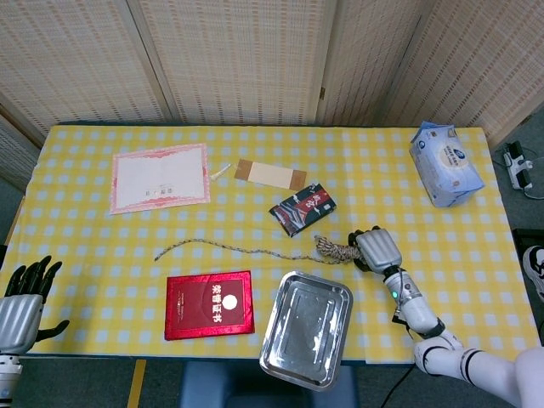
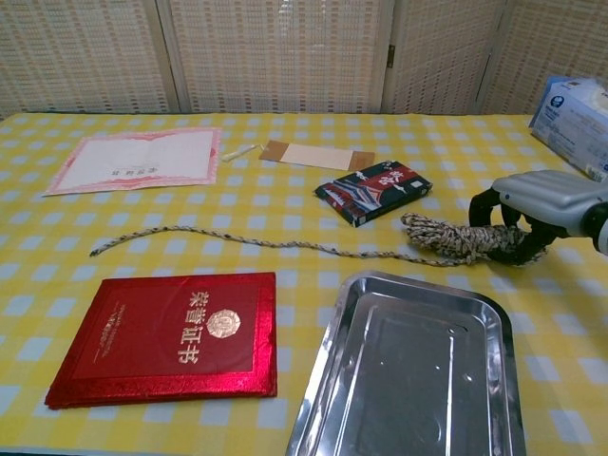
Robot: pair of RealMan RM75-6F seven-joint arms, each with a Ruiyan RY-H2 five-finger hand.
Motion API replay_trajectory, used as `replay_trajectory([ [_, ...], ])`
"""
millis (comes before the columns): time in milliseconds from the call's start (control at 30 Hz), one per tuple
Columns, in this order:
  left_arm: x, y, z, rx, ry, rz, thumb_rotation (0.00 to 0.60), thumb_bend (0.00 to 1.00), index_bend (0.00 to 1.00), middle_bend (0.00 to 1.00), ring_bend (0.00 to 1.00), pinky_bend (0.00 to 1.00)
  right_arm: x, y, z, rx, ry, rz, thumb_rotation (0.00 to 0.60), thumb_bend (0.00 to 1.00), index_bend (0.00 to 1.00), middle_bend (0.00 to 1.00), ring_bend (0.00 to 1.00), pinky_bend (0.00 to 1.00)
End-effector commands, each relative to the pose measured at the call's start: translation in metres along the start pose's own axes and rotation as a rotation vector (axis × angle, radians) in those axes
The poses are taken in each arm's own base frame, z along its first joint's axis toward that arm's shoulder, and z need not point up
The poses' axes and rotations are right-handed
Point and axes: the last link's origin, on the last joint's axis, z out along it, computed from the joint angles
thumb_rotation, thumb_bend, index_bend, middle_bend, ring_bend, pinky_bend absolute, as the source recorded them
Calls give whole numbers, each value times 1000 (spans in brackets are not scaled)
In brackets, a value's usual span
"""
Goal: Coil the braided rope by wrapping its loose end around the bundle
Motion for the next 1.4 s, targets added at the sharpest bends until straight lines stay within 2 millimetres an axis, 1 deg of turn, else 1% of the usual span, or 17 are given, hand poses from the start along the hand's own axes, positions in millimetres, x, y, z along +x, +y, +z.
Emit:
replay_trajectory([
  [33, 0, 0, 0, 0, -1, 0, 600, 132, 13, 12, 30, 0, 0, 0, 0, 0, 2, 1, 600, 444, 489, 502, 596, 366],
  [267, 0, 1, 3, -3, 0, 3, 600, 132, 13, 12, 31, 0, 1, 1, 1, 0, 21, 24, 600, 470, 546, 558, 626, 366],
  [400, 6, 5, 10, -32, 25, 7, 600, 132, 21, 13, 44, 0, 7, 3, 0, 17, 36, 48, 600, 486, 575, 564, 630, 366],
  [533, 16, 18, 28, -114, 72, 4, 600, 133, 83, 54, 87, 2, 17, 4, 0, 47, 61, 39, 600, 488, 579, 566, 630, 366],
  [700, 28, 42, 57, -235, 104, 1, 600, 139, 214, 174, 196, 77, 25, 4, 0, 59, 69, 29, 600, 495, 580, 567, 630, 367],
  [767, 33, 55, 72, -286, 110, -5, 600, 159, 281, 244, 261, 125, 29, 3, 1, 60, 69, 23, 600, 497, 580, 567, 630, 368],
  [833, 36, 68, 86, -330, 115, -4, 600, 183, 320, 309, 327, 193, 31, 2, 1, 61, 67, 17, 600, 497, 580, 567, 630, 368],
  [900, 38, 83, 103, -372, 115, -1, 600, 225, 373, 407, 425, 333, 33, 0, 2, 63, 64, 5, 600, 497, 580, 567, 631, 369],
  [933, 38, 90, 111, -388, 112, 3, 600, 246, 390, 448, 465, 394, 34, -2, 2, 64, 64, 1, 600, 498, 580, 567, 631, 369],
  [1000, 35, 105, 130, -420, 98, 27, 600, 300, 418, 561, 562, 517, 37, -4, 4, 65, 64, -8, 600, 498, 582, 568, 629, 371],
  [1033, 34, 111, 139, -430, 93, 41, 600, 315, 423, 599, 594, 550, 38, -5, 5, 65, 64, -12, 600, 497, 582, 568, 629, 372],
  [1100, 31, 124, 156, -446, 74, 67, 600, 346, 430, 709, 682, 635, 41, -7, 6, 65, 64, -25, 600, 497, 582, 568, 630, 372],
  [1200, 23, 139, 177, -454, 36, 97, 600, 369, 435, 816, 762, 716, 45, -10, 8, 61, 69, -40, 600, 498, 582, 568, 629, 372],
  [1267, 16, 147, 189, -444, 0, 111, 600, 373, 436, 850, 788, 736, 49, -12, 9, 57, 77, -48, 600, 497, 582, 568, 629, 372],
  [1400, 4, 155, 203, -406, -67, 80, 600, 372, 446, 887, 818, 756, 56, -16, 10, 43, 90, -62, 600, 497, 585, 569, 630, 374],
])
